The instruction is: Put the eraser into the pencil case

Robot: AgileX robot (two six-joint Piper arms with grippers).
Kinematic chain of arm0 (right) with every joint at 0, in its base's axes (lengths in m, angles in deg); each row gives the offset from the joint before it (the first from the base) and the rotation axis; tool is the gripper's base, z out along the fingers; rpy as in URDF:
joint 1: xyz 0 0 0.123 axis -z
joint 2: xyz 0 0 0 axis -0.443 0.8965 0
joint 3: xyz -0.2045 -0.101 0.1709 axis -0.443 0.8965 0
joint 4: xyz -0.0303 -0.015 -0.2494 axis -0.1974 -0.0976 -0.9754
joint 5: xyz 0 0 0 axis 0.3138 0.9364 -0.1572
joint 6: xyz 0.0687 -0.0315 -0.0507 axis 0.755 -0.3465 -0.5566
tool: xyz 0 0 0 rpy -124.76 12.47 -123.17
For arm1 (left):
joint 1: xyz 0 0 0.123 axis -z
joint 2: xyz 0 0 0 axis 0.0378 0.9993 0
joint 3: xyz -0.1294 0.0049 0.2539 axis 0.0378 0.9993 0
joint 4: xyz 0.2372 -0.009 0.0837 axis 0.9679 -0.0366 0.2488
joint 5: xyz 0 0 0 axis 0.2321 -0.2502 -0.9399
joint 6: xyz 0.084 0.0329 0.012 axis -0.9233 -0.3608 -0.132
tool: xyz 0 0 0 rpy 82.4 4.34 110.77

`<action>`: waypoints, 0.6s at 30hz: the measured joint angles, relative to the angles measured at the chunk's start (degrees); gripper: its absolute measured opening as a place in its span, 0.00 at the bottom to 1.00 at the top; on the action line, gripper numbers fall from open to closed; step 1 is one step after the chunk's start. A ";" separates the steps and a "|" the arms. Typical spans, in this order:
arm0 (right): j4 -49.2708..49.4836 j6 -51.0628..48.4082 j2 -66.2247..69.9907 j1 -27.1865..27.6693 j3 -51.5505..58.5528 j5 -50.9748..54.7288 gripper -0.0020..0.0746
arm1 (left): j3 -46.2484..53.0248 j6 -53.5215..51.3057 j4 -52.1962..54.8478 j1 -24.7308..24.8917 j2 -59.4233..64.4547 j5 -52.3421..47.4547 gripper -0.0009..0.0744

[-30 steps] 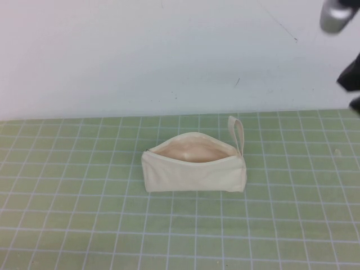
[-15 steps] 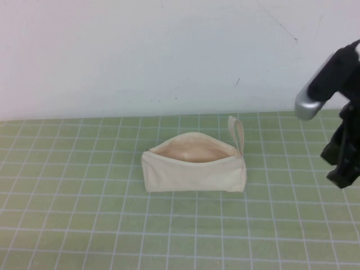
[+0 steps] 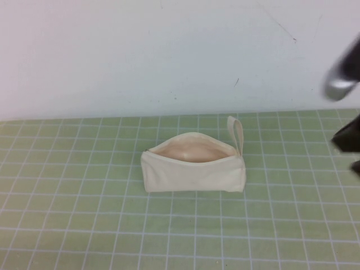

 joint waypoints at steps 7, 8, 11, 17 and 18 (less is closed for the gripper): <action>1.74 -2.35 -17.25 1.53 2.10 -2.83 0.03 | 0.00 0.00 0.00 0.00 0.00 0.00 0.01; 2.80 -2.63 -20.59 2.44 3.70 -4.47 0.03 | 0.00 0.00 0.00 0.00 0.00 0.00 0.01; 5.26 -3.65 -31.55 5.78 10.43 -9.52 0.03 | 0.00 0.00 0.00 0.00 0.00 0.00 0.01; 4.93 -5.62 -50.26 13.38 31.03 -19.83 0.03 | 0.00 0.00 0.00 0.00 0.00 0.00 0.01; 4.93 -5.66 -52.66 14.43 34.08 -22.09 0.03 | 0.00 0.00 0.00 0.00 0.00 0.00 0.01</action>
